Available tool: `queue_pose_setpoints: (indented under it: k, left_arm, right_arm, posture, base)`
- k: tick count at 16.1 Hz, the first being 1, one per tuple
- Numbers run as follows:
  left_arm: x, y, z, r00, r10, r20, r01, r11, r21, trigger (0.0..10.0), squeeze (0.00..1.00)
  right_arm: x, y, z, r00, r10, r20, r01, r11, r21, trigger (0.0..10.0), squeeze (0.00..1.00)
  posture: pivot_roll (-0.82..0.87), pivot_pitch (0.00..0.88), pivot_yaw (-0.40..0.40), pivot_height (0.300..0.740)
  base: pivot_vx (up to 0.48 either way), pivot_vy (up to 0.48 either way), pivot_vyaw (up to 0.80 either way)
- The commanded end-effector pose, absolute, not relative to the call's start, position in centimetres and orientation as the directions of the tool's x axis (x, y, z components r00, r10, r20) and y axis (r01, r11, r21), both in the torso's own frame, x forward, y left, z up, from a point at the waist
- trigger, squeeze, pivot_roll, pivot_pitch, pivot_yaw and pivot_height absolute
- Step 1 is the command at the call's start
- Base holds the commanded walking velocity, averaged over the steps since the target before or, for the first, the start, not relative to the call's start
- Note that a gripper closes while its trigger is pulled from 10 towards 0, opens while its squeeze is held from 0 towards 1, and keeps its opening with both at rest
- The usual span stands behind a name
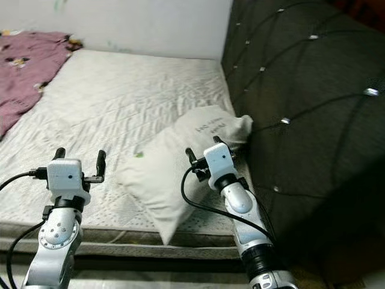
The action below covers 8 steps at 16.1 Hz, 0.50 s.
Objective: Clean up the room
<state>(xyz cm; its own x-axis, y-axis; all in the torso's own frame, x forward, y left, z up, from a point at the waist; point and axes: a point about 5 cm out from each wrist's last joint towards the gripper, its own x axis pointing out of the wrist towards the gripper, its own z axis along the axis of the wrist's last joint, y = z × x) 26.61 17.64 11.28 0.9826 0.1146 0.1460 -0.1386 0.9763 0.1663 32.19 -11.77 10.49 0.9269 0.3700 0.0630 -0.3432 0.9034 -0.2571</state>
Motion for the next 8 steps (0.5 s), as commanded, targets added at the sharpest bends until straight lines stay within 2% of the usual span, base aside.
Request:
queue_pose_setpoints:
  k: [1,3,5,6,8]
  left_arm:
    - [26.73,17.68,11.72,0.983,0.100,0.152,-0.126,0.978,0.169,10.0,0.00]
    - [26.71,17.60,11.45,0.985,0.089,0.148,-0.116,0.977,0.181,10.0,0.00]
    - [26.81,17.68,11.26,0.985,0.097,0.142,-0.120,0.978,0.169,10.0,0.00]
    - [27.02,17.62,11.29,0.985,0.095,0.142,-0.118,0.979,0.167,10.0,0.00]
    - [27.55,17.41,11.75,0.983,0.083,0.162,-0.112,0.978,0.177,10.0,0.00]
  right_arm:
    - [32.62,-11.81,11.14,0.929,0.360,0.082,-0.328,0.907,-0.263,10.0,0.00]
    - [32.30,-12.13,10.81,0.930,0.360,0.069,-0.329,0.904,-0.274,10.0,0.00]
    - [32.12,-12.36,10.63,0.930,0.361,0.064,-0.329,0.900,-0.286,10.0,0.00]
    - [32.19,-12.47,10.69,0.933,0.354,0.066,-0.322,0.902,-0.287,10.0,0.00]
    - [32.19,-12.36,10.72,0.931,0.358,0.069,-0.325,0.902,-0.284,10.0,0.00]
  posture:
    - [-0.02,0.076,-0.076,0.740]
    - [-0.03,0.082,-0.078,0.740]
    - [-0.04,0.077,-0.077,0.740]
    - [-0.04,0.075,-0.077,0.740]
    - [-0.05,0.076,-0.077,0.740]
  base:
    - [0.000,0.480,0.00]
    - [0.000,0.469,0.00]
    - [0.000,0.315,0.00]
    - [0.000,0.244,0.00]
    - [0.000,0.000,0.00]
